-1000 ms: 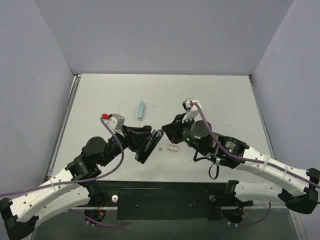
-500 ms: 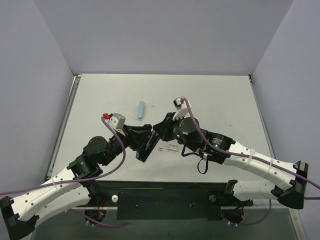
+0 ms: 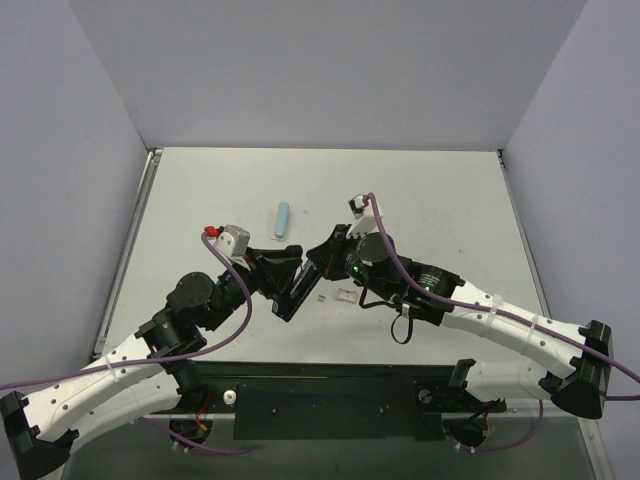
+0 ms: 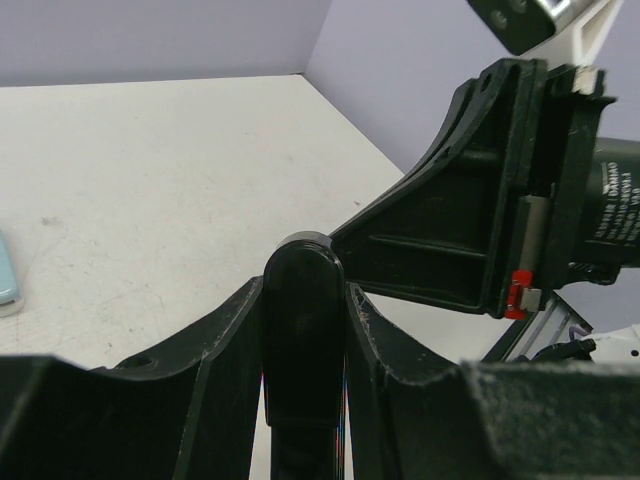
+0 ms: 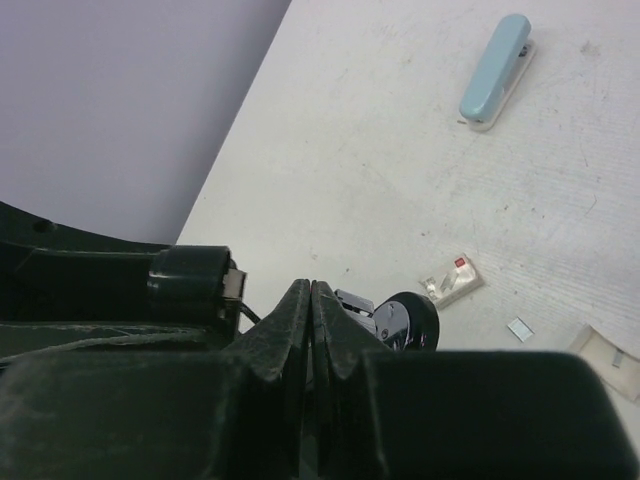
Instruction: Unload the staples from the stapler
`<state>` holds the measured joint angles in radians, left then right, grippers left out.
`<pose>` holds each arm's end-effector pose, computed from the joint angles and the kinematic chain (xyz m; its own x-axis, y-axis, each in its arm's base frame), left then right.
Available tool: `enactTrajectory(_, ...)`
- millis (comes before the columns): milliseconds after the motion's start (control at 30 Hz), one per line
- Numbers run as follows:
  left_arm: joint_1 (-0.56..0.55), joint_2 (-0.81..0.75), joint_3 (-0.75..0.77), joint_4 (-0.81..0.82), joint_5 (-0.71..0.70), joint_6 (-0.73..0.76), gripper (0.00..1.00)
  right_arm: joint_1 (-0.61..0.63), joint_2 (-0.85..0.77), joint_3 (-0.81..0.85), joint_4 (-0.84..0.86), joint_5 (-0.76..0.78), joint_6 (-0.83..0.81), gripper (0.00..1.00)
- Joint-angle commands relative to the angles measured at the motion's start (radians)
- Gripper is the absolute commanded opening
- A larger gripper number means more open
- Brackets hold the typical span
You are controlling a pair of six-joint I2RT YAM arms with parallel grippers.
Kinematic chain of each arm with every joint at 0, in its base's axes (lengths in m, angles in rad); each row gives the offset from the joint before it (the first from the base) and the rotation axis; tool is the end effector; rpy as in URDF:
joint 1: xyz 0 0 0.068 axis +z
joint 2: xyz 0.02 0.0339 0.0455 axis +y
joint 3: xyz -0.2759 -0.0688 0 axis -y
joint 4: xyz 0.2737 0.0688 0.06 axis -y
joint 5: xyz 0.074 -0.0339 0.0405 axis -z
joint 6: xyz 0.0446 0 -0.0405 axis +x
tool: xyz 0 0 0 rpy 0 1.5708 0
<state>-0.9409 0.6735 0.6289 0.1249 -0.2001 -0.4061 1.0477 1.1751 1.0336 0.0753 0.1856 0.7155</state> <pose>0.1237 -0.1546 0.3428 -0.2233 -0.3508 -0.9094 0.6390 0.6518 -0.4084 0.1623 0.2650 0.3811 -0.5231 0.3835 -0.7611 -0.5515 0.5286 0.6453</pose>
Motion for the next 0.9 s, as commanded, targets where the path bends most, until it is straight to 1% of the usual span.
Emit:
enactTrajectory(0, 0.001, -0.022, 0.017, 0.156, -0.007, -0.007, 0.00, -0.038, -0.020, -0.064, 0.041, -0.011, 0.039, 0.00)
enactTrajectory(300, 0.001, -0.003, 0.029, 0.190, 0.007, -0.023, 0.00, -0.080, -0.054, -0.161, 0.049, -0.034, 0.038, 0.00)
enactTrajectory(500, 0.001, 0.052, 0.051, 0.213, 0.024, -0.031, 0.00, -0.083, -0.042, -0.204, 0.066, -0.048, 0.006, 0.00)
enactTrajectory(667, 0.001, 0.077, 0.060, 0.219, 0.028, -0.033, 0.00, -0.083, -0.109, -0.231, 0.046, 0.035, -0.036, 0.00)
enactTrajectory(733, 0.001, 0.081, 0.066, 0.217, 0.034, -0.033, 0.00, -0.083, -0.139, -0.216, 0.018, 0.073, -0.059, 0.00)
enactTrajectory(867, 0.002, 0.098, 0.071, 0.214, 0.039, -0.034, 0.00, -0.083, -0.192, -0.176, -0.029, 0.101, -0.103, 0.00)
